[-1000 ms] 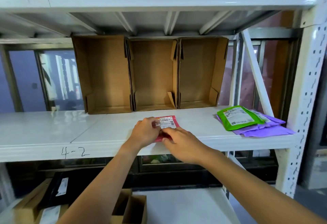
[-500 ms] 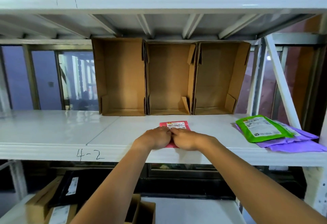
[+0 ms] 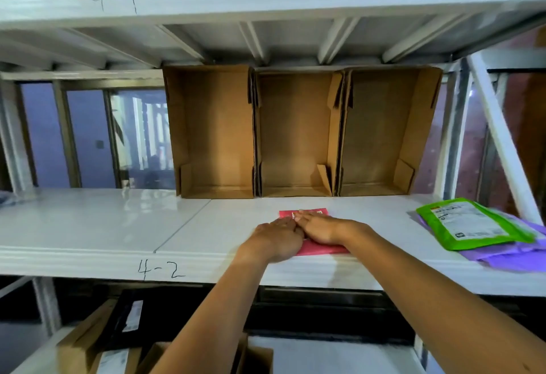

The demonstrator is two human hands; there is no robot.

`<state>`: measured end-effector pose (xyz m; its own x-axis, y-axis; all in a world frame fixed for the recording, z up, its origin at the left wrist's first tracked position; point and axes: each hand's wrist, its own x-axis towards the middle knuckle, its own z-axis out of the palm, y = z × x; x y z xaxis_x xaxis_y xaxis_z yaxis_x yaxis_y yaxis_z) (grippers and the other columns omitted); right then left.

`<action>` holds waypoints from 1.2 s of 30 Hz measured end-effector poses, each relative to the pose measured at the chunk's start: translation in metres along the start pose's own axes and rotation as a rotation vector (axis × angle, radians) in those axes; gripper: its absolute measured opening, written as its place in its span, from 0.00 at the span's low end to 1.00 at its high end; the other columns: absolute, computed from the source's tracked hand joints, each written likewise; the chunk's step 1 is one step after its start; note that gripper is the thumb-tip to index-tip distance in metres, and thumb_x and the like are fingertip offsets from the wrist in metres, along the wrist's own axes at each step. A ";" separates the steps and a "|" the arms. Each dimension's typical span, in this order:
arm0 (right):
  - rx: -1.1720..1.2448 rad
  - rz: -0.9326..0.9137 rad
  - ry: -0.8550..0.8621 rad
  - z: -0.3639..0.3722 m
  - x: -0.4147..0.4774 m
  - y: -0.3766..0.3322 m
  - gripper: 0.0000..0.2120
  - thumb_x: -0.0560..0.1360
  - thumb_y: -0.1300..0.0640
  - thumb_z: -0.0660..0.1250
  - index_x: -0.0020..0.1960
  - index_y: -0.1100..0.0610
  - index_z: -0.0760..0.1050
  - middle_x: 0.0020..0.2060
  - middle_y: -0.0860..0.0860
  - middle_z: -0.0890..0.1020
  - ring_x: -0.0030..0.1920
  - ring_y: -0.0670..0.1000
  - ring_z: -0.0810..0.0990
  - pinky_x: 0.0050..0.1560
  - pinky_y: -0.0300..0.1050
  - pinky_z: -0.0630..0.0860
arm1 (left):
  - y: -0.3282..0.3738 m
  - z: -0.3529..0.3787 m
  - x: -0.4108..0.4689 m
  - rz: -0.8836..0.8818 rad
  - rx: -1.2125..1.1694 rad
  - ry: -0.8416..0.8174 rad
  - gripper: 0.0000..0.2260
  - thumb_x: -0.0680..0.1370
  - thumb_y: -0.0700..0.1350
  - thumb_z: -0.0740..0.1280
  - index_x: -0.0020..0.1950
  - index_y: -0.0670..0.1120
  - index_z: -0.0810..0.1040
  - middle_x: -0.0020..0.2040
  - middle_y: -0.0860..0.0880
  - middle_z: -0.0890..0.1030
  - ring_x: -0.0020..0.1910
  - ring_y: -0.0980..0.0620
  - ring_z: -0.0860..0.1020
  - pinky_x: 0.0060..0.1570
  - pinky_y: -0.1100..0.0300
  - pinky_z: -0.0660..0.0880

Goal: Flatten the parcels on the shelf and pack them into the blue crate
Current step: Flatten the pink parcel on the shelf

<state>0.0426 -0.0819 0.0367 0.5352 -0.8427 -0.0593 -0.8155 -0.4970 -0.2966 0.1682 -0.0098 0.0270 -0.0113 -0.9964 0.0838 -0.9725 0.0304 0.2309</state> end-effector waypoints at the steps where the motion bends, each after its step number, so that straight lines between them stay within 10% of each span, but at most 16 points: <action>1: -0.010 0.003 0.011 0.001 0.002 0.001 0.26 0.85 0.44 0.40 0.82 0.49 0.49 0.81 0.47 0.49 0.80 0.48 0.47 0.79 0.50 0.43 | 0.001 -0.001 -0.001 0.004 0.006 -0.004 0.25 0.85 0.54 0.47 0.81 0.50 0.56 0.81 0.49 0.60 0.78 0.47 0.61 0.75 0.49 0.60; 14: -0.137 0.071 0.042 -0.003 0.015 0.001 0.27 0.82 0.48 0.49 0.81 0.44 0.51 0.80 0.50 0.53 0.79 0.56 0.50 0.76 0.63 0.49 | -0.004 0.007 0.007 -0.014 0.017 0.010 0.27 0.83 0.60 0.44 0.82 0.54 0.54 0.82 0.49 0.56 0.80 0.48 0.56 0.78 0.49 0.54; 24: -0.136 -0.053 0.104 -0.003 -0.010 -0.008 0.23 0.84 0.52 0.51 0.78 0.48 0.62 0.77 0.52 0.63 0.74 0.56 0.64 0.73 0.54 0.60 | -0.007 0.007 0.004 -0.014 0.004 0.033 0.26 0.83 0.59 0.45 0.79 0.52 0.60 0.78 0.47 0.65 0.76 0.45 0.64 0.74 0.45 0.60; 36: -0.144 -0.029 0.065 0.005 -0.055 -0.009 0.25 0.86 0.49 0.46 0.81 0.54 0.51 0.81 0.52 0.52 0.80 0.53 0.49 0.78 0.51 0.49 | -0.002 0.005 0.001 0.058 0.242 -0.035 0.25 0.84 0.58 0.52 0.80 0.51 0.59 0.81 0.49 0.58 0.78 0.45 0.59 0.75 0.44 0.60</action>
<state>0.0219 -0.0299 0.0381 0.5475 -0.8368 0.0100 -0.8255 -0.5420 -0.1574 0.1688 -0.0112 0.0220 -0.0728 -0.9958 0.0557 -0.9973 0.0722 -0.0122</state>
